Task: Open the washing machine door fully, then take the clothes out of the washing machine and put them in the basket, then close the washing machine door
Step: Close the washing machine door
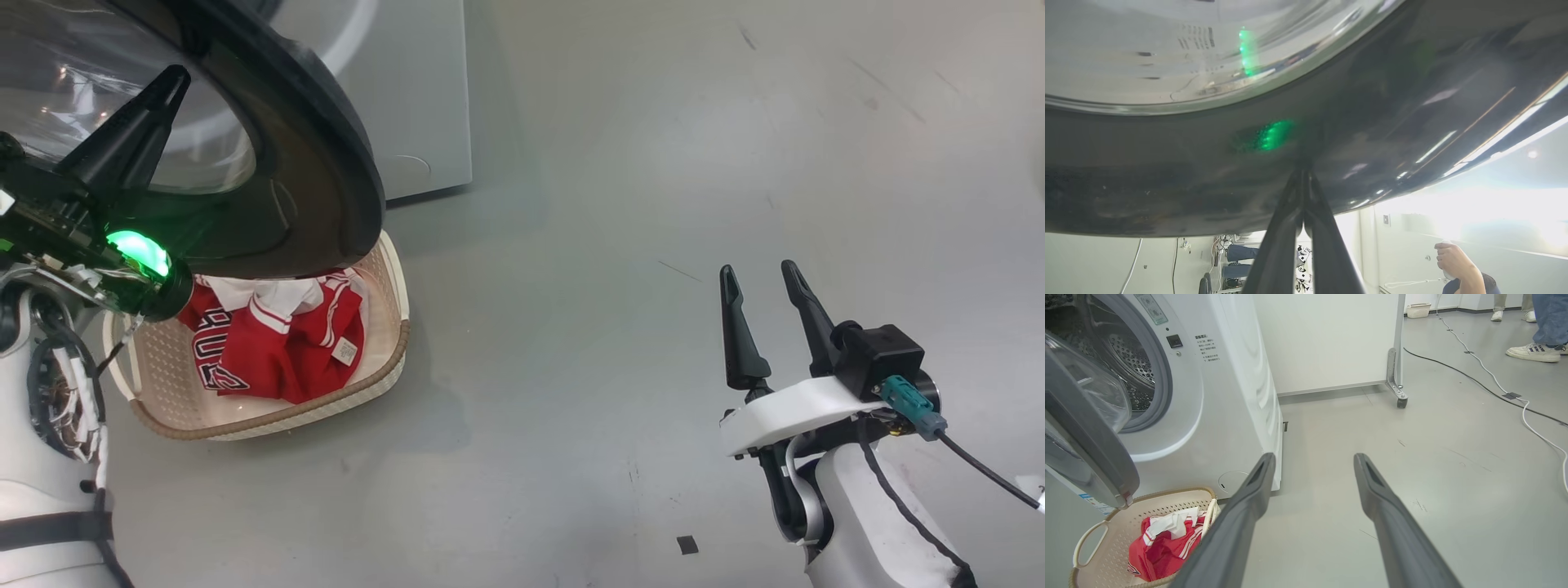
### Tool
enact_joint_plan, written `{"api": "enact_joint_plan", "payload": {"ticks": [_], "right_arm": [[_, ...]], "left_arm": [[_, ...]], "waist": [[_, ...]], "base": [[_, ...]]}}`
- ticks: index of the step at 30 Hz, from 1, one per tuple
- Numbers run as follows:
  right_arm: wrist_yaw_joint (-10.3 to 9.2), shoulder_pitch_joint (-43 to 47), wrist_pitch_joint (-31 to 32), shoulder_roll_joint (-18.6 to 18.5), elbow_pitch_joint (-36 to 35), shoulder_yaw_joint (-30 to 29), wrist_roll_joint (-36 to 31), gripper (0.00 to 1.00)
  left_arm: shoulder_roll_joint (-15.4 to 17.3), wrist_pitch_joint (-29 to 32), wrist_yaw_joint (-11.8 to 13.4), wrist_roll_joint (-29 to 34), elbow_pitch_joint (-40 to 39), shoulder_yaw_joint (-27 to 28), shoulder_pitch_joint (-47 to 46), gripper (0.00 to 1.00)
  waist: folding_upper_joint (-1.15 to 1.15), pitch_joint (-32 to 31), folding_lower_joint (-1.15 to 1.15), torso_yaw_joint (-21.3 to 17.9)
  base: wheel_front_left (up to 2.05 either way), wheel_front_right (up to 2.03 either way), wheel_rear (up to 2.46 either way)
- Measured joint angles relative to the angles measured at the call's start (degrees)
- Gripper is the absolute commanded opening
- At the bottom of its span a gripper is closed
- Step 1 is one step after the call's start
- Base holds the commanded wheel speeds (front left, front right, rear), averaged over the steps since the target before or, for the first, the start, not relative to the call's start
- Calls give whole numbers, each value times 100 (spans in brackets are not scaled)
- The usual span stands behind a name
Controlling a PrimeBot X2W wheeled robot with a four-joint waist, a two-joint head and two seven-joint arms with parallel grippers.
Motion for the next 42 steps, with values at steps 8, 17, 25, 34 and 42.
{"api": "enact_joint_plan", "payload": {"ticks": [8,17,25,34,42], "right_arm": [[9,3,0,1,75,-91,-96,100],[85,38,0,0,186,-124,-137,100],[113,179,0,0,238,-137,-137,100],[161,263,0,-1,256,-104,-137,100],[203,263,0,0,248,-86,-137,100]], "left_arm": [[-183,-115,-333,1,207,67,147,0],[-243,-402,-464,24,309,282,555,0],[-253,-837,-506,403,344,442,1013,98],[-220,-1347,-506,1125,-145,523,1251,100],[-103,-1872,-508,2094,-893,360,1651,100]], "waist": [[0,-171,0,327],[0,-505,0,680],[0,-774,0,921],[0,-951,0,1100],[0,-977,0,1141]], "base": [[0,0,0],[0,0,0],[0,0,0],[0,0,0],[0,0,0]]}}
